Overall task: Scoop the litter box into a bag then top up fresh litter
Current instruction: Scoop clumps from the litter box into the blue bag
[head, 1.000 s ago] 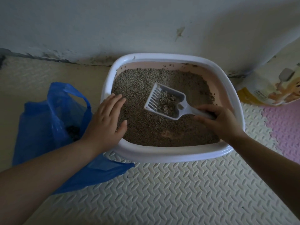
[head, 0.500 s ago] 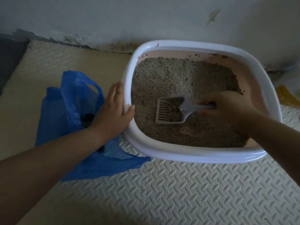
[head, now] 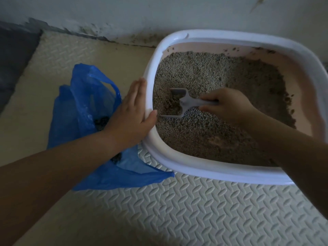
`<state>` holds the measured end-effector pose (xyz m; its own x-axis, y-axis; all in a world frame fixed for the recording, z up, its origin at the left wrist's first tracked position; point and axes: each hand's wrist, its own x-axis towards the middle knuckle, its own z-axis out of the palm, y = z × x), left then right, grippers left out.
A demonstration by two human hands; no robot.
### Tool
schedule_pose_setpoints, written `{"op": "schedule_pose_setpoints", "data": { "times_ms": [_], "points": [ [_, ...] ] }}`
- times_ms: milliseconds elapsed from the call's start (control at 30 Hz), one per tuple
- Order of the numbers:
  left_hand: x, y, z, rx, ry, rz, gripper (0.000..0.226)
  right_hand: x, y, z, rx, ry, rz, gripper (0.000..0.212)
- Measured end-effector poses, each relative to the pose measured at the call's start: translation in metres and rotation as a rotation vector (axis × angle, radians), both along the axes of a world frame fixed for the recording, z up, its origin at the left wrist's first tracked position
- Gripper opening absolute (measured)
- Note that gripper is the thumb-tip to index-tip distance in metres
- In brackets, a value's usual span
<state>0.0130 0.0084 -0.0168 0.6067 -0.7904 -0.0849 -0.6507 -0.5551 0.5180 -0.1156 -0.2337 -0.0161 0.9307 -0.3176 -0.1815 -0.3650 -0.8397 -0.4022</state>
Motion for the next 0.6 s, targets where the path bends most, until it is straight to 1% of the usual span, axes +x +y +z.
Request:
{"op": "schedule_pose_setpoints", "data": {
  "times_ms": [133,267,400,600],
  "points": [
    [-0.001,0.000,0.006,0.045,0.033,0.007,0.076,-0.026,-0.008,-0.008,0.175,0.003,-0.144,0.030],
    [-0.003,-0.004,0.009,0.042,0.150,0.043,0.078,-0.067,-0.025,0.005,0.217,-0.093,-0.309,0.033],
    [-0.007,-0.009,0.013,0.045,0.153,0.057,0.078,-0.099,-0.029,0.021,0.233,-0.132,-0.283,0.028],
    [-0.018,-0.021,0.013,0.013,0.124,0.135,0.072,-0.118,-0.024,0.027,0.235,-0.237,-0.317,0.036]
  ]
}}
